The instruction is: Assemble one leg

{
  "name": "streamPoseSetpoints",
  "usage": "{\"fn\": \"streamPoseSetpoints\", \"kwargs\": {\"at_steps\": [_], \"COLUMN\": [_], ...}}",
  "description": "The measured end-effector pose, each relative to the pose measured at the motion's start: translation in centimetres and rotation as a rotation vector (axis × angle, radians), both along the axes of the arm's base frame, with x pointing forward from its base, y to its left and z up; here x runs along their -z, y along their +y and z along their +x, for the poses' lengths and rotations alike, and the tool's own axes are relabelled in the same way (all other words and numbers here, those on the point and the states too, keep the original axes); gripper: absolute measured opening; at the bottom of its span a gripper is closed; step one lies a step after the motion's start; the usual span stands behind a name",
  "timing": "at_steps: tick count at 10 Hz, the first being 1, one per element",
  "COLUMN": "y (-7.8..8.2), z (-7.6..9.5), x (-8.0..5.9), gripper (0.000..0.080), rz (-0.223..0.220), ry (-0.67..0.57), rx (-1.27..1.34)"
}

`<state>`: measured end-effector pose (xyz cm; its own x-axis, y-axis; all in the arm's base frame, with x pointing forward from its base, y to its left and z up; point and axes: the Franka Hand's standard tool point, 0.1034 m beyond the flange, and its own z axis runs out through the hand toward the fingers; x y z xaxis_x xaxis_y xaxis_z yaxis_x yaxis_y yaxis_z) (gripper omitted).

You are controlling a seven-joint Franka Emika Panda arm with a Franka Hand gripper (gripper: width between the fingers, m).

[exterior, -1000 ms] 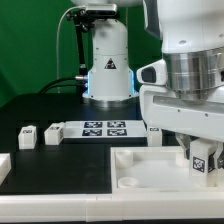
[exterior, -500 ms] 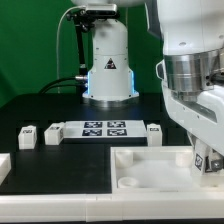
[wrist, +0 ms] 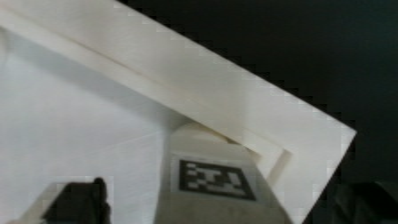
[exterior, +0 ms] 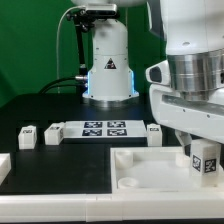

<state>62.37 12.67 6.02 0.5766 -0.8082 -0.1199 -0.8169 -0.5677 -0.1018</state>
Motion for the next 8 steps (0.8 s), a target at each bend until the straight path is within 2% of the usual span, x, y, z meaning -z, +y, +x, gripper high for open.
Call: {"fn": "streamPoseSetpoints", "kwargs": {"at_steps": [4, 8], "y": [0.00, -0.36], "z": [-0.03, 0.17], "x": [0.02, -0.01], "gripper": [0.0649, 0.0649], "rz": [-0.016, -0.053], "ry": [-0.064, -0.124], "rx": [-0.422, -0.914]}}
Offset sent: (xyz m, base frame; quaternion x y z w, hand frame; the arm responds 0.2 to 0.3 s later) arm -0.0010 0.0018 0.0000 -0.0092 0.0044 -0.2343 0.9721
